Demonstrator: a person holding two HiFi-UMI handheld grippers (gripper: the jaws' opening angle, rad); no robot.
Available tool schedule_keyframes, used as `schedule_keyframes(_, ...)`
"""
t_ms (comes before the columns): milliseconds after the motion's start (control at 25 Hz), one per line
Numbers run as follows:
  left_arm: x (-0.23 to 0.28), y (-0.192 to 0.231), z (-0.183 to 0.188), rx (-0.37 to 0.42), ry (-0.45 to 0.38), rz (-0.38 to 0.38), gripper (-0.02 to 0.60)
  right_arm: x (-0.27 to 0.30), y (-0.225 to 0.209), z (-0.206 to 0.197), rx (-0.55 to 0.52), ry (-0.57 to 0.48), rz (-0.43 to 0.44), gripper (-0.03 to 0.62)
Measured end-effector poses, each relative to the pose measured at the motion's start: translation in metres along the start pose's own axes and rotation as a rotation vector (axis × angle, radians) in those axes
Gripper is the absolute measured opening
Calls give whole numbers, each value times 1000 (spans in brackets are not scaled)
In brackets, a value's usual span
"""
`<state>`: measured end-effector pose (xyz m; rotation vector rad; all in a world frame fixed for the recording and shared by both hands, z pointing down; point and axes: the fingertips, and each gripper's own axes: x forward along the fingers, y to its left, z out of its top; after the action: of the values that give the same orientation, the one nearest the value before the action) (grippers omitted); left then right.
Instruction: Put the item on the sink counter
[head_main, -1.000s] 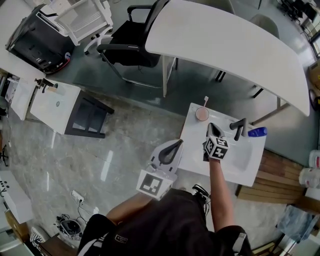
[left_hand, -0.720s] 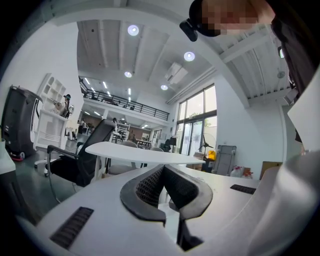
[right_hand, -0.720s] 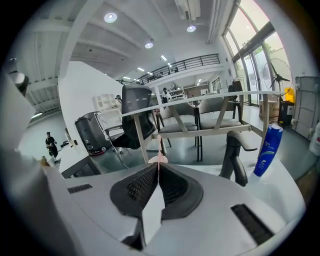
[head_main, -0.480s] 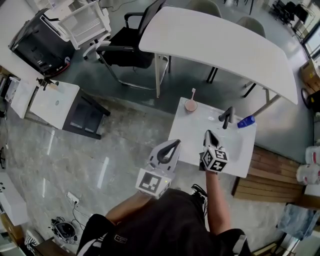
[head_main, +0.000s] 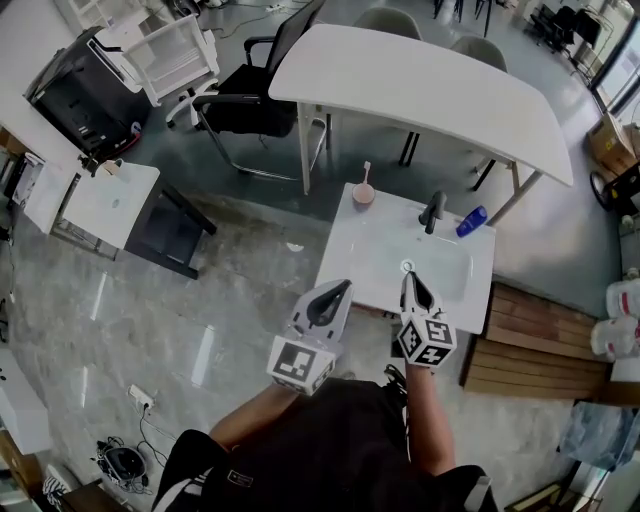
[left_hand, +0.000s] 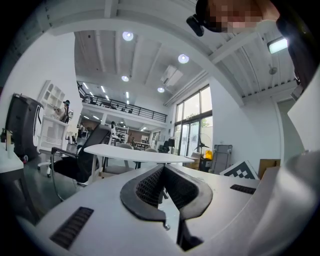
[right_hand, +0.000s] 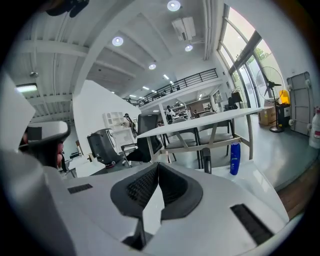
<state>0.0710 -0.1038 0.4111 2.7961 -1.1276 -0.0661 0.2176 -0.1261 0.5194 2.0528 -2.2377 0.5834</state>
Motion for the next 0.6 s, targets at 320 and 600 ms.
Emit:
schedule_keyframes(320,-39,-55,-5,33,27,7,15,-88,14,13,-25,-71,40,11)
schedule_keyframes(600,-72,-74,5,52,10,23,15,-150,49,24,-12,-111,91,11)
